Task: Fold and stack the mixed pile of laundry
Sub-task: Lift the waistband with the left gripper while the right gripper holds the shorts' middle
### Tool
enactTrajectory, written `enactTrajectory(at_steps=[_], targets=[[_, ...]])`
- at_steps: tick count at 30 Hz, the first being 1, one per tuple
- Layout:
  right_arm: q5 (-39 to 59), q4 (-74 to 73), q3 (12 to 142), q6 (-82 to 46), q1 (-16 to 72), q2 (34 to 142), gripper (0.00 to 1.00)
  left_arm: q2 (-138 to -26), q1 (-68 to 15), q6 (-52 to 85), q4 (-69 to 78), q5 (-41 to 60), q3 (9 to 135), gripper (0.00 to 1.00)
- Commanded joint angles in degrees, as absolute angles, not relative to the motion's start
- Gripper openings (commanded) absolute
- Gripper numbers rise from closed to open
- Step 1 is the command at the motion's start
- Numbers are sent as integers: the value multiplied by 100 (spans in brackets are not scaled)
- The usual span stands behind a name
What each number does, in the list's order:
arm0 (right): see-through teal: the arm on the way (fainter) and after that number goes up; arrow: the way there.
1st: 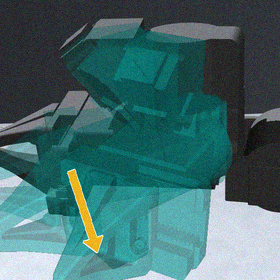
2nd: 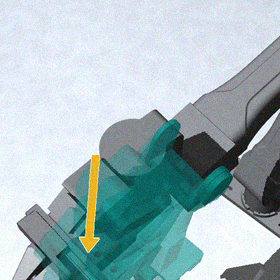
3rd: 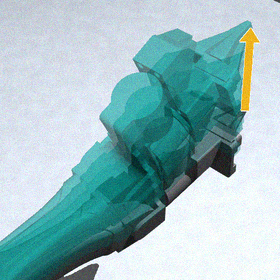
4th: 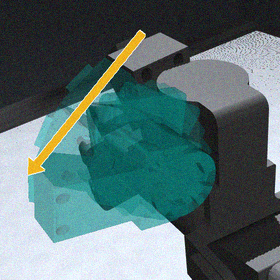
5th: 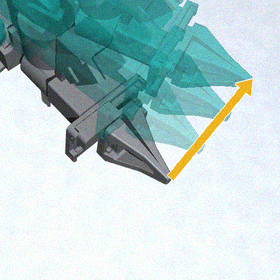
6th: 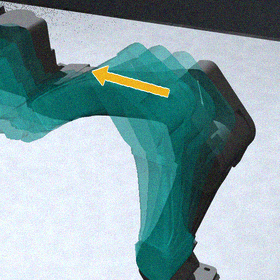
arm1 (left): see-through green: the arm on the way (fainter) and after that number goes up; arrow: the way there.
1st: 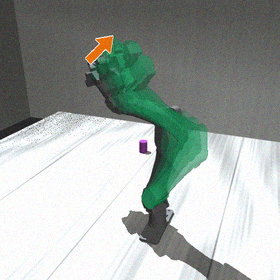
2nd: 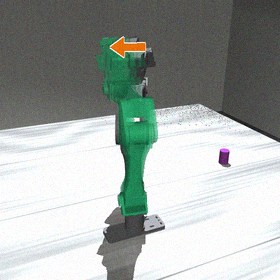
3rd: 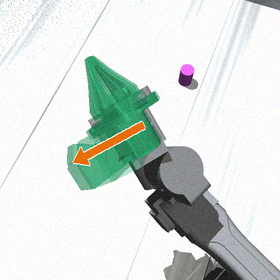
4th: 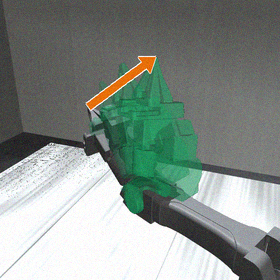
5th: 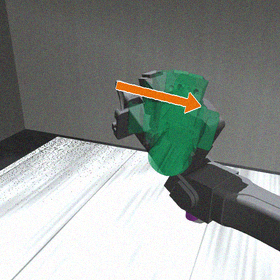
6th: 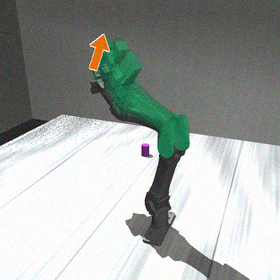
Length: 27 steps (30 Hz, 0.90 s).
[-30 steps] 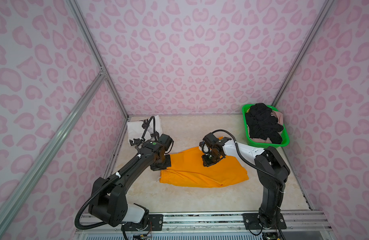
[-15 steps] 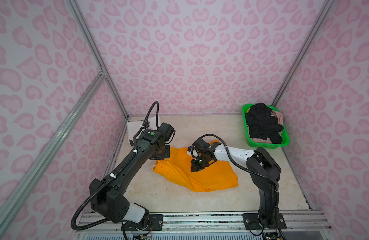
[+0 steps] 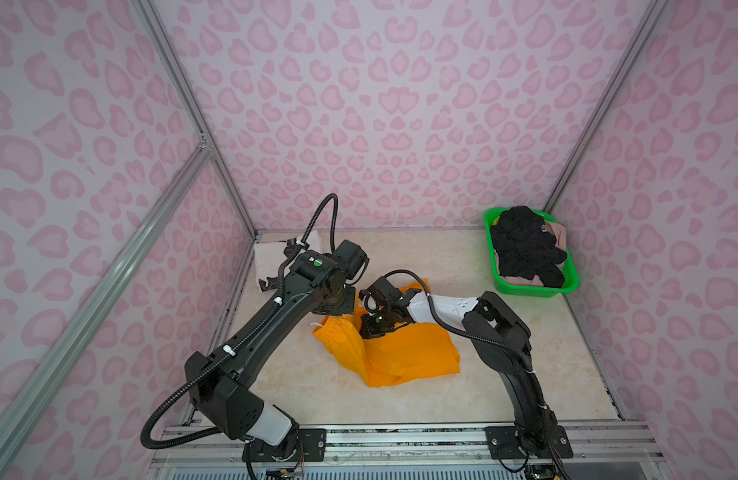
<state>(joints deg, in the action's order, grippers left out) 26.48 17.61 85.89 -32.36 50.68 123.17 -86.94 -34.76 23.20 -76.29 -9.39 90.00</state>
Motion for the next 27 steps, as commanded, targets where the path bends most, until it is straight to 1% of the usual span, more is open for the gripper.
enactTrajectory(at_steps=[1,6,10,12,15,20,27], targets=[[2329,1823,8342,-3104,4918,11840,10,-8769,-3498,2531,-7699,-932,9079,2],[1723,2688,7605,-2493,4293,10656,12,-8856,-3513,2505,-7721,-993,9138,2],[1316,3512,7199,-1922,3664,10215,13,-8912,-3524,2479,-7743,-1014,9234,2],[1263,3626,6906,-1722,3371,10160,13,-8962,-3537,2479,-7754,-1019,9309,2],[1396,3649,6625,-1554,3156,10254,13,-9102,-3615,2470,-7811,-1032,9474,2],[1599,3365,6347,-1704,3148,10527,13,-9508,-3838,2503,-7981,-1110,9910,2],[1910,2747,5951,-2158,3253,10635,13,-10334,-4221,2709,-8154,-1103,10622,2]])
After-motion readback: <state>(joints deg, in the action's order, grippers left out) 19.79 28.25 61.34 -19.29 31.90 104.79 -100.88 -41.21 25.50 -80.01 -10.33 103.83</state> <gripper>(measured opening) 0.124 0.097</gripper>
